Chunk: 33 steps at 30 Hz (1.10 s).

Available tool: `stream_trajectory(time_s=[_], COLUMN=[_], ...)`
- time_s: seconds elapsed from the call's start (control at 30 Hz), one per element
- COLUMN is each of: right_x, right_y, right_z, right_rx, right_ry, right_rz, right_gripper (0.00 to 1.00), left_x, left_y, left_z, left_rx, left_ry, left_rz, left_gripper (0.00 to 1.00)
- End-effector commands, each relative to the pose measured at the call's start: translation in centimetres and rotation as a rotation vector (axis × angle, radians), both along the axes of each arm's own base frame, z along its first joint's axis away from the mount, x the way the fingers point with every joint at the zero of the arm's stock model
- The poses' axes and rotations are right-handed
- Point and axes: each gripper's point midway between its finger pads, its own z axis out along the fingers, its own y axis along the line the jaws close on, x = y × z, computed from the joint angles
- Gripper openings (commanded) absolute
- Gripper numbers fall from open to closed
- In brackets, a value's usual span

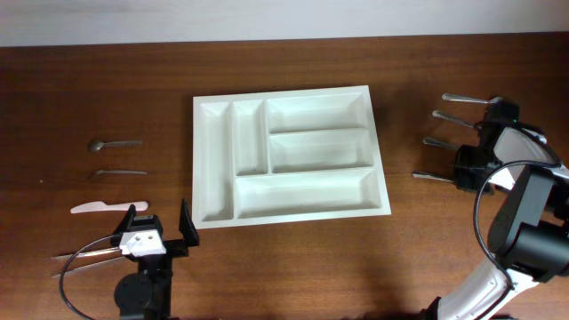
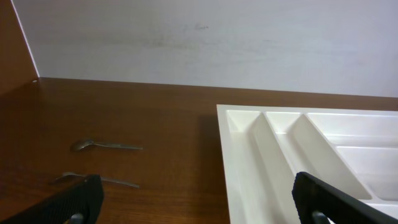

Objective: Pack container
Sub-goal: 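Lower the right gripper and grasp the bottom silver spoon by its handle, then carry the spoon with the right gripper into the tray's top compartment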

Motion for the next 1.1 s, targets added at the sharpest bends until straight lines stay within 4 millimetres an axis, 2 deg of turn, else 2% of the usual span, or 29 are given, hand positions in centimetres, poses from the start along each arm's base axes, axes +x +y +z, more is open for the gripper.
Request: stream_trajectory(time_s=[0.0, 0.13, 0.23, 0.37, 0.5, 0.6, 0.77, 0.9, 1.07], right_x=[1.5, 4.3, 7.2, 10.9, 13.6, 13.6, 12.5, 12.5, 13.0], right_y=[-0.7, -0.2, 1.3, 5.2, 11.6, 17.1, 23.7, 26.4, 28.8], right_z=[1.3, 5.0, 8.4, 12.7, 15.8, 16.1, 15.8, 15.8, 13.4], right_rx=[-0.029, -0.047, -0.071, -0.104, -0.125, -0.109, -0.061, -0.079, -0.022], right_ry=[-0.003, -0.052, -0.114, -0.217, -0.305, -0.314, -0.314, -0.338, -0.326], right_rz=[0.081, 0.136, 0.200, 0.326, 0.536, 0.678, 0.675, 0.604, 0.584], right_gripper=[0.04, 0.04, 0.04, 0.04, 0.04, 0.04, 0.05, 0.08, 0.08], left_x=[0.0, 0.0, 0.0, 0.0, 0.0, 0.0, 0.0, 0.0, 0.0], left_y=[-0.4, -0.4, -0.4, -0.4, -0.4, -0.4, -0.4, -0.4, -0.4], left_z=[-0.1, -0.1, -0.1, -0.1, -0.1, -0.1, -0.1, -0.1, -0.1], left_rx=[0.011, 0.011, 0.011, 0.011, 0.011, 0.011, 0.011, 0.011, 0.011], left_ry=[-0.001, -0.001, -0.001, -0.001, -0.001, -0.001, -0.001, -0.001, -0.001], left_rz=[-0.020, -0.020, -0.020, -0.020, -0.020, -0.020, -0.020, -0.020, -0.020], left_gripper=[0.99, 0.99, 0.99, 0.99, 0.99, 0.99, 0.99, 0.99, 0.99])
